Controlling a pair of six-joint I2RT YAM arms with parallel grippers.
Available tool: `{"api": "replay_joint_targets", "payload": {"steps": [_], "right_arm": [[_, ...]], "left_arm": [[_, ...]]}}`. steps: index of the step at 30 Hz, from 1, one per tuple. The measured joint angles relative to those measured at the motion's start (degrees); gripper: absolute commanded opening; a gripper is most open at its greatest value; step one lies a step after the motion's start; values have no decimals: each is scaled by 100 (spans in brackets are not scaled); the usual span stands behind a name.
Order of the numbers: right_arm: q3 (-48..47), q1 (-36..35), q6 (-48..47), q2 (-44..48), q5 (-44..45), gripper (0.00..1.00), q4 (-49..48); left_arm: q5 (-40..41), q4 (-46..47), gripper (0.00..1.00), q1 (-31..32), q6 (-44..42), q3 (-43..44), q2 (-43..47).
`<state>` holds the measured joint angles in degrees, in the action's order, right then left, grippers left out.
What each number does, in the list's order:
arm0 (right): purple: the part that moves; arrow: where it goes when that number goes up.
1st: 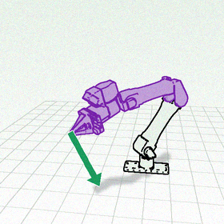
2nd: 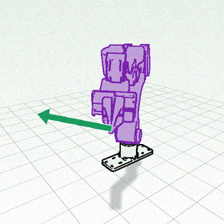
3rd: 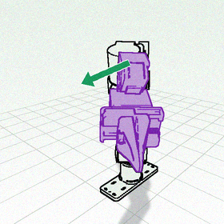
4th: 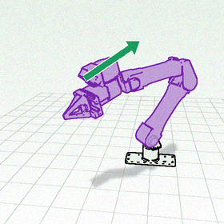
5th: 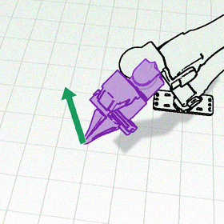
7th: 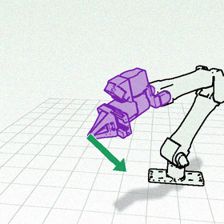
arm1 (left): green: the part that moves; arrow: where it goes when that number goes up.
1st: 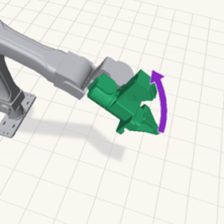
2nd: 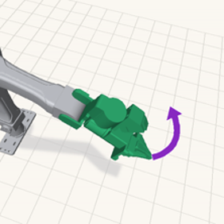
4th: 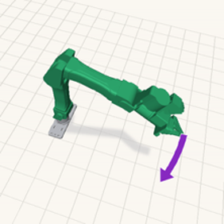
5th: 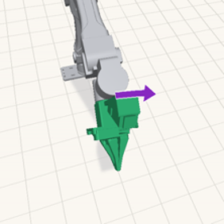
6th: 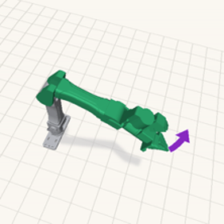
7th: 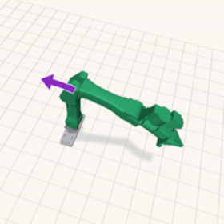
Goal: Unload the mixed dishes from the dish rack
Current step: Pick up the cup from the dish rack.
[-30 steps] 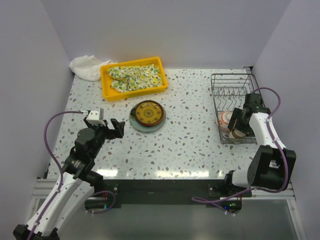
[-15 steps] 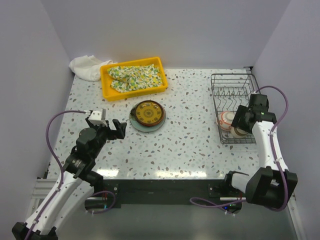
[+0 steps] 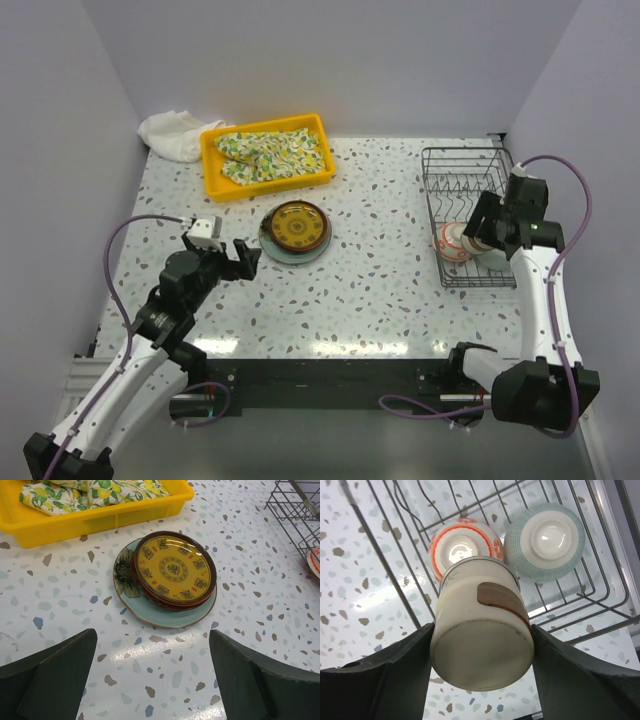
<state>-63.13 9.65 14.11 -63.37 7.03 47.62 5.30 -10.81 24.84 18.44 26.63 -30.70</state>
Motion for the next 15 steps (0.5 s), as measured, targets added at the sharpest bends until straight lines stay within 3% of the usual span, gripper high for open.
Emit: {"api": "replay_joint_targets", "payload": {"steps": [6,15], "right_arm": [[-378,-214,37,44,-236,20,-63],[-44,-796,437,417,-1899,21,-1327]], "left_arm": [[-420,245,99,0,55,120,-540],[-1161,833,98,7,514,798,-1679]]}}
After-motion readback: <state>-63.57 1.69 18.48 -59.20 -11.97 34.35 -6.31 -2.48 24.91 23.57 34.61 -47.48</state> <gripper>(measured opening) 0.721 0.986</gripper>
